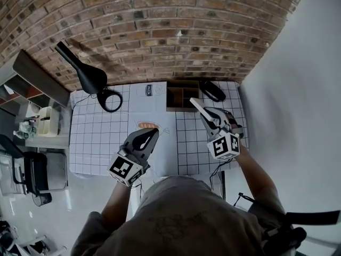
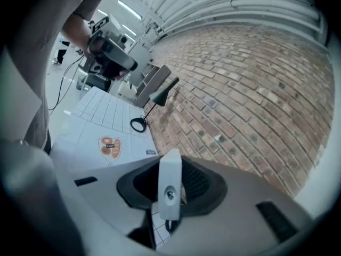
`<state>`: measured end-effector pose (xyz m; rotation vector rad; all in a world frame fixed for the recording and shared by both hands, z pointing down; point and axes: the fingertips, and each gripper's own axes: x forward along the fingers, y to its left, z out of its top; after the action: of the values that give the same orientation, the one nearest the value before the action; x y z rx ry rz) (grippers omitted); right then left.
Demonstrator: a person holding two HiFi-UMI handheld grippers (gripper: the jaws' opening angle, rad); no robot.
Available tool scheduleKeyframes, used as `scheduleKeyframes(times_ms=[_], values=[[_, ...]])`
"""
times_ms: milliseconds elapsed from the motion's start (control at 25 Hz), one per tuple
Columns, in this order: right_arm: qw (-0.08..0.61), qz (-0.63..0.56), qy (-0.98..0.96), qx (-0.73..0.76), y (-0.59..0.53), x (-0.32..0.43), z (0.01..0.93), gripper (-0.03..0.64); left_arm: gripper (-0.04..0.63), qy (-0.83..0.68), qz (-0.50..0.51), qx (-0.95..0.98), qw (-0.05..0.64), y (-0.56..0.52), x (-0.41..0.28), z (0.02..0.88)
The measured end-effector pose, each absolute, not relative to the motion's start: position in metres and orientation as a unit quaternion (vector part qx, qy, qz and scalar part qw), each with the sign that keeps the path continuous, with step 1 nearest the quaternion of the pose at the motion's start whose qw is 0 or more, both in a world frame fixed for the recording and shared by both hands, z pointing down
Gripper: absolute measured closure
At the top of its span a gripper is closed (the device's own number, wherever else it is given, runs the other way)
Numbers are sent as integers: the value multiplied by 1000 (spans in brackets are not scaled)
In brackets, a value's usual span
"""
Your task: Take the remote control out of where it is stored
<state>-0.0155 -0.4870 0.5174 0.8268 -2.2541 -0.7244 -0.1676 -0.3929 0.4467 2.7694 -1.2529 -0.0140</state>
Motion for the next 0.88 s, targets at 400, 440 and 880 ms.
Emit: scheduleKeyframes(times_ms=[400, 440, 880], values=[[180, -270, -864, 385, -436, 6, 432, 529, 591, -410, -33, 911, -3, -398, -161, 407], [182, -276, -859, 391, -433, 11, 425, 528, 591, -407, -40, 913, -7, -397, -160, 402], [50, -206, -846, 489, -415, 57, 396, 529, 591, -395, -84, 913, -59, -381, -161, 367]])
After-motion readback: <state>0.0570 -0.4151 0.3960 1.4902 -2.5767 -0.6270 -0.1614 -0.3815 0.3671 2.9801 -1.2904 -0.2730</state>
